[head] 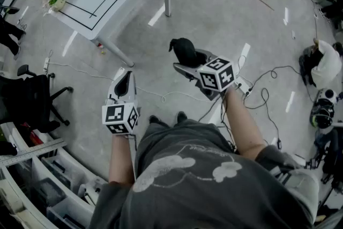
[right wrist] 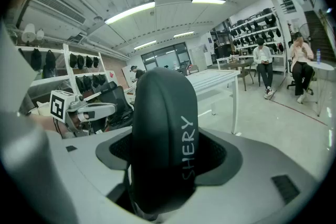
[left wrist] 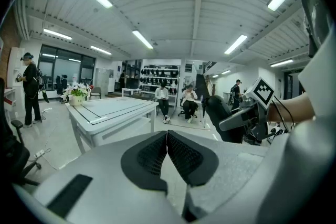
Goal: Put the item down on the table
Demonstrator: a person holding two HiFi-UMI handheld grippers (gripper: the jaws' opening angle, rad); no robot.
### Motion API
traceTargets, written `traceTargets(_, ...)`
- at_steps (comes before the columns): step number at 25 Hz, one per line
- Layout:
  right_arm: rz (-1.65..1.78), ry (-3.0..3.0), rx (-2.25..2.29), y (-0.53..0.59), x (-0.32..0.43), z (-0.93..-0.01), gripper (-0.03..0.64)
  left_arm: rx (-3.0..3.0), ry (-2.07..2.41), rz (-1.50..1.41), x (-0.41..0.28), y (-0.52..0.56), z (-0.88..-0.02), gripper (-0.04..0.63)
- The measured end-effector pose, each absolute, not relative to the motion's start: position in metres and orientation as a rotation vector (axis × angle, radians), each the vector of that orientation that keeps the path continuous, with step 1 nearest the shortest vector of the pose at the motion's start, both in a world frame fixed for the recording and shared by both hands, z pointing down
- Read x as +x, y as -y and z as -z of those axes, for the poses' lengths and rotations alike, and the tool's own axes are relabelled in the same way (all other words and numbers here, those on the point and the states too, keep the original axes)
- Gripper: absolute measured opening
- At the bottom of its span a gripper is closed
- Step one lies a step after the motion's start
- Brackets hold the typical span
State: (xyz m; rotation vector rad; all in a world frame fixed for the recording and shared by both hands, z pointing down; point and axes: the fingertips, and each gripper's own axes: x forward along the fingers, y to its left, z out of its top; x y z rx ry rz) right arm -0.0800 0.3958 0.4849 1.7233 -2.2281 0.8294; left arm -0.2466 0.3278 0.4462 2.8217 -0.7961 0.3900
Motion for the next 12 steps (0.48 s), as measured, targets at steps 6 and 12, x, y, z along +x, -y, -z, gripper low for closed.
traceTargets(6,-0.831,2.241,1.708,-0.413,-0.071,-0.483,0.327,2.829,0.799,-0.388,-0.233,-0.348,-0.44,0.005)
traceTargets(12,-0.831,2.248,1.691,-0.426,-0.056,-0.485,0.327,2.821,0.816,-0.396,-0.216,-0.36,-0.443,0.005)
